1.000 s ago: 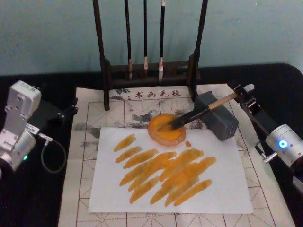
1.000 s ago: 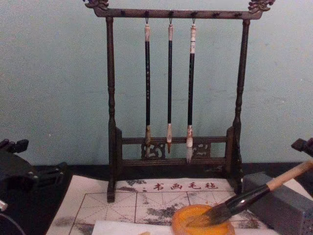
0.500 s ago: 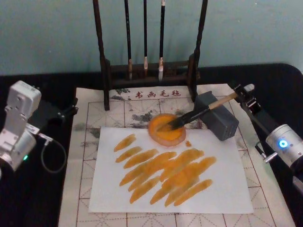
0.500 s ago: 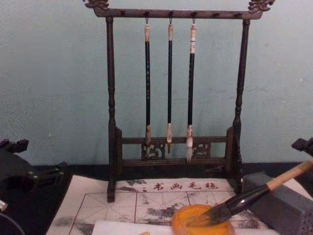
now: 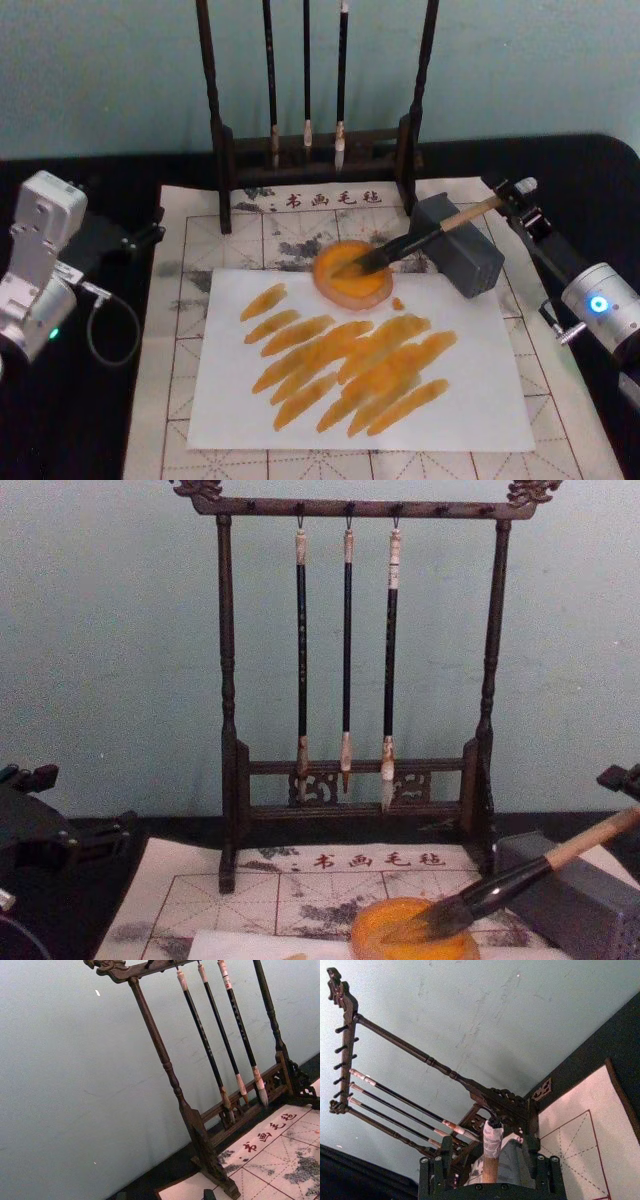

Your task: Pick up the brush from the inkstone, write on the paper, then place the brush back to its original position.

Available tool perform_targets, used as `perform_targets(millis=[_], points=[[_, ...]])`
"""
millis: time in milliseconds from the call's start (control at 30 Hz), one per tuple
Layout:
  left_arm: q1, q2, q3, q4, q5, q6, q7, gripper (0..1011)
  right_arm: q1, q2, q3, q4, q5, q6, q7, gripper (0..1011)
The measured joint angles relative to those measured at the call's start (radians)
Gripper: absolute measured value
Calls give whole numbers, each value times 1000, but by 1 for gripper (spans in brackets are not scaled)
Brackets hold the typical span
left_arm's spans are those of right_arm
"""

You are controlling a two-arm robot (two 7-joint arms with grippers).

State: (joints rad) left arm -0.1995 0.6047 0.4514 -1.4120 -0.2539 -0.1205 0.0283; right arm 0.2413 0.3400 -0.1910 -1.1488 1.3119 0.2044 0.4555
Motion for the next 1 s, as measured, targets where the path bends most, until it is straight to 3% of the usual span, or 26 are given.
perform_targets(millis=[67, 400, 833, 1000], points=[[0, 0, 0, 0, 0, 0, 0, 1001, 0, 0, 0, 0, 0, 0, 0, 908], [0, 0, 0, 0, 0, 0, 0, 1001, 0, 0, 0, 0, -1, 0, 0, 614], [0, 0, 0, 0, 0, 0, 0, 1001, 0, 0, 0, 0, -1, 0, 0, 185], [0, 0, 0, 0, 0, 0, 0, 1001, 0, 0, 0, 0, -1, 0, 0, 181]])
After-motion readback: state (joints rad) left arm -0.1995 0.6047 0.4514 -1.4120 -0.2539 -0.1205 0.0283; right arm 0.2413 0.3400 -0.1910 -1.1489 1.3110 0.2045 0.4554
